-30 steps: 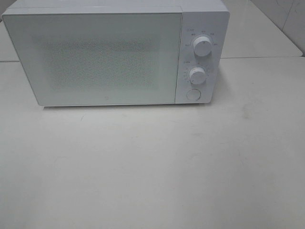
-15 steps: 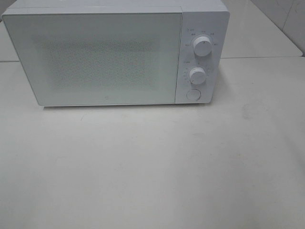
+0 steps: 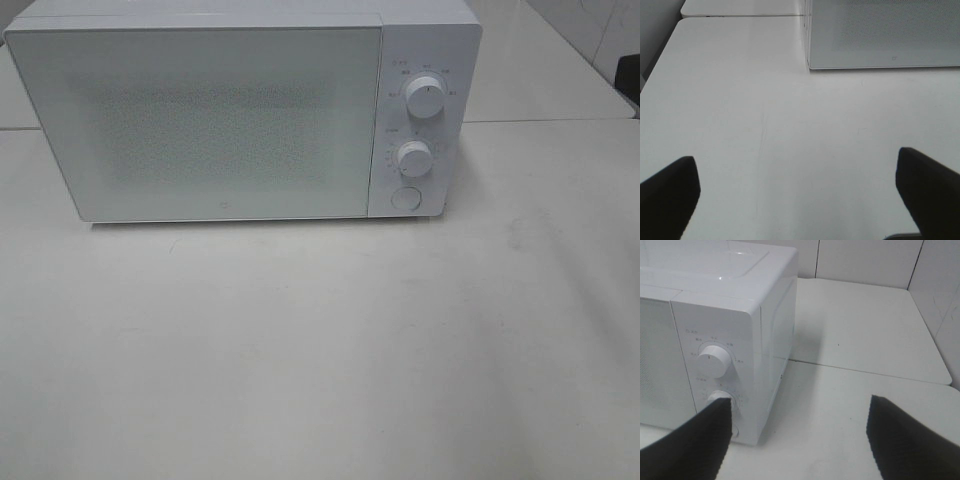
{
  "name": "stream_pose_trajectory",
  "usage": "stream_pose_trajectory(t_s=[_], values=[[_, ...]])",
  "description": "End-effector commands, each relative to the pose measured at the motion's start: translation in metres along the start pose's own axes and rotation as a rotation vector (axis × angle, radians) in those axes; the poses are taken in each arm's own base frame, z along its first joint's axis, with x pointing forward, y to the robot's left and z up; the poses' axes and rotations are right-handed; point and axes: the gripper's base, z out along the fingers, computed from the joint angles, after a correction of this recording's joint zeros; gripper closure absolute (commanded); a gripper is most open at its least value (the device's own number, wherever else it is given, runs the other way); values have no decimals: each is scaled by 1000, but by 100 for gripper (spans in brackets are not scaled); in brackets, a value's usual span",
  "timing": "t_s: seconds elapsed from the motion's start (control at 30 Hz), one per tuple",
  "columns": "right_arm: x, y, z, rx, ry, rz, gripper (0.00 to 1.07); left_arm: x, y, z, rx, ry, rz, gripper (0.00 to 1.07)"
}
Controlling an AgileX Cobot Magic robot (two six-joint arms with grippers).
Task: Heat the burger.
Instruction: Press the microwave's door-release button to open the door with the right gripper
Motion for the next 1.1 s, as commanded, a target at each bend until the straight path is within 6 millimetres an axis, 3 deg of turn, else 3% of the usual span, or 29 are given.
stream_pose_trajectory(t_s=[0.03, 0.33, 0.7, 0.83, 1.1], values=[[-2, -1, 9, 8, -46, 6, 32, -1, 0, -1, 0, -22, -6, 6], [7, -1, 43, 10, -144, 2, 32, -1, 0, -1, 0, -22, -6, 6], [53, -9, 54, 121, -208, 40, 32, -1, 0, -1, 0, -22, -6, 6], [68, 3, 57, 159, -196, -20, 32, -1, 0, -1, 0, -22, -6, 6], [79, 26, 64, 207, -223, -60, 32, -1, 0, -1, 0, -22, -6, 6]])
